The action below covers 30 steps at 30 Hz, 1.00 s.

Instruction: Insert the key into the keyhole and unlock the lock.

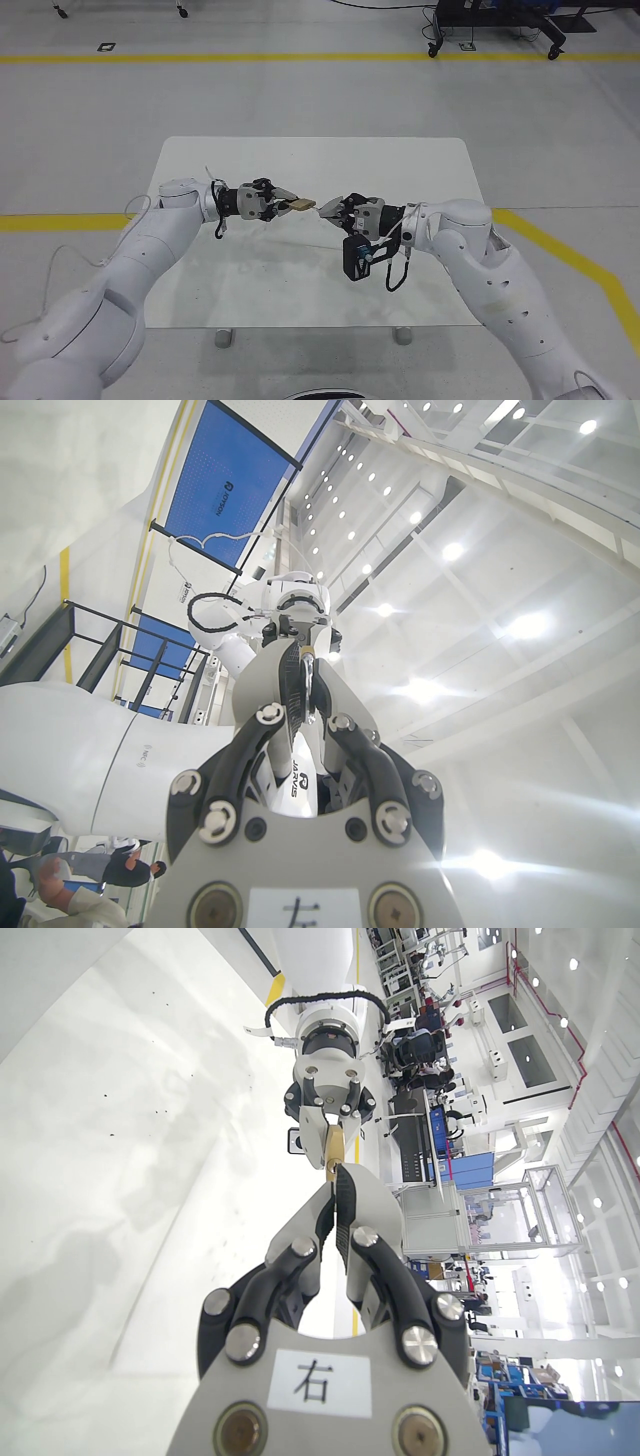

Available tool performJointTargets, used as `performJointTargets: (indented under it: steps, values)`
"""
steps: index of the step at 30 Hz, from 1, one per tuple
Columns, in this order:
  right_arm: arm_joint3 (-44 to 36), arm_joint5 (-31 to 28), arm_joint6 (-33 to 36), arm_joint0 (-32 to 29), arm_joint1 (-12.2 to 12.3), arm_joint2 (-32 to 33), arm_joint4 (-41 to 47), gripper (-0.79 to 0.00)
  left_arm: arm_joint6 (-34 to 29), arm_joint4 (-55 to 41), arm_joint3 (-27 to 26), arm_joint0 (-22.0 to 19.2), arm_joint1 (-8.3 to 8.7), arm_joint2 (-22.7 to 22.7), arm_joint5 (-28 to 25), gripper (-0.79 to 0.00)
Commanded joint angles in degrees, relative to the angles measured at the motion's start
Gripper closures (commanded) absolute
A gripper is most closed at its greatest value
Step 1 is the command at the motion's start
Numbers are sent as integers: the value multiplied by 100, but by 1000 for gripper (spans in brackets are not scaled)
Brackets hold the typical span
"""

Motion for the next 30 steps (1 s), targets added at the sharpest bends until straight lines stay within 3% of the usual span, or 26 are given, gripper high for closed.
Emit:
performJointTargets:
  steps: [1, 16, 30]
  values:
    - [40, -6, 46, 26, 4, -31, 21, 0, 0, -22, -9, -8, 6, 29, 0, 0]
    - [127, -35, -9, 146, 81, -158, 153, 0, 0, -135, -70, -50, 50, 212, 0, 0]
    - [152, -32, 365, 254, 103, -366, 278, 0, 0, -174, -178, -48, 112, 315, -50, 0]
